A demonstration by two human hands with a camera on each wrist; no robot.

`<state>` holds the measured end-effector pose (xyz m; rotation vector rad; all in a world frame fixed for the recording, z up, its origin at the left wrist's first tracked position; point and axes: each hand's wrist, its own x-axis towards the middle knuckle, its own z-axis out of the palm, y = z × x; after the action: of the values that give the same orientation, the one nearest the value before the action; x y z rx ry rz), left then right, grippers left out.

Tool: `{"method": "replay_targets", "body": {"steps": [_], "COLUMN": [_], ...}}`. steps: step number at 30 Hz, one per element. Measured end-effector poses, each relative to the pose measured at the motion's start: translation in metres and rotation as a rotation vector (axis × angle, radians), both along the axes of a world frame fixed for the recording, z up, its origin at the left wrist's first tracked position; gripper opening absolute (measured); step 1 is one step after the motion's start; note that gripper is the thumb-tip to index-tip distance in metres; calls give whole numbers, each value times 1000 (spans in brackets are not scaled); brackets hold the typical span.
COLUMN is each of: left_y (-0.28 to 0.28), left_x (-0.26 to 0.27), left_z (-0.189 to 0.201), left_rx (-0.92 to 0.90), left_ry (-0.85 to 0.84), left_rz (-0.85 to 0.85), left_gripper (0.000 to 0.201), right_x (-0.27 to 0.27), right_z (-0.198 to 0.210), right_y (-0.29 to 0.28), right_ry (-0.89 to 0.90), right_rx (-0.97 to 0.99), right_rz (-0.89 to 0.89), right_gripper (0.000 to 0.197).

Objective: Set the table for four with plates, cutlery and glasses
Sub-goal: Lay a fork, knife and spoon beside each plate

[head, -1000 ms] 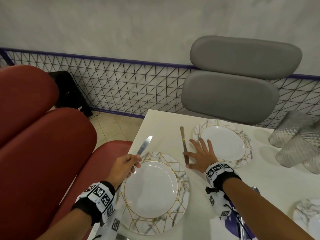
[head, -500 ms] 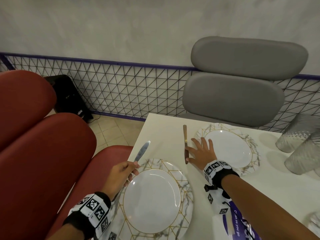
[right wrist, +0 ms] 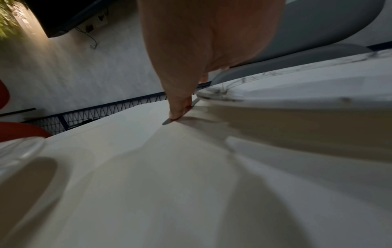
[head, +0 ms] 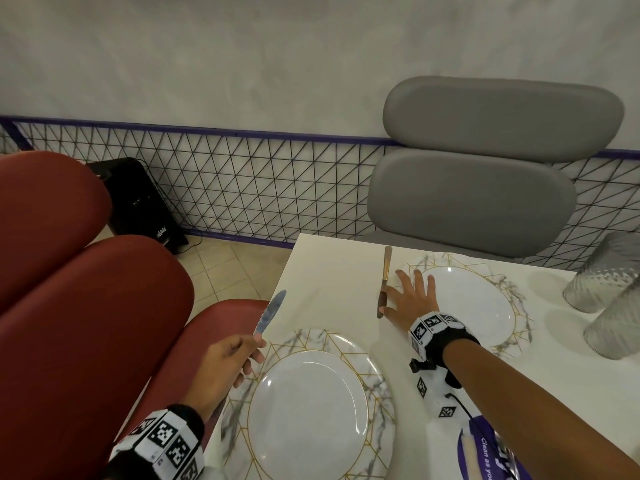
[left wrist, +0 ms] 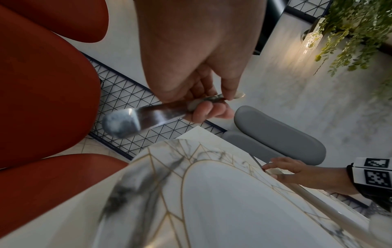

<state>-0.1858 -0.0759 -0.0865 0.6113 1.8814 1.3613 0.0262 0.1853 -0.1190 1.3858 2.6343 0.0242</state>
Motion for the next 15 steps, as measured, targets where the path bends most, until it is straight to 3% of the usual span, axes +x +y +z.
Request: {"method": "replay_targets", "body": {"steps": [15], "left_y": [2], "left_x": [2], "left_z": [-5], "left_rx": [10], "left_ry": [10], "left_rz": [-6], "left_gripper": [21], "right_x": [3], "right_z": [-2], "right_y": [0], "right_ry": [16], "right_rx": [-18], "right_rz": [-15], "right_gripper": [51]}}
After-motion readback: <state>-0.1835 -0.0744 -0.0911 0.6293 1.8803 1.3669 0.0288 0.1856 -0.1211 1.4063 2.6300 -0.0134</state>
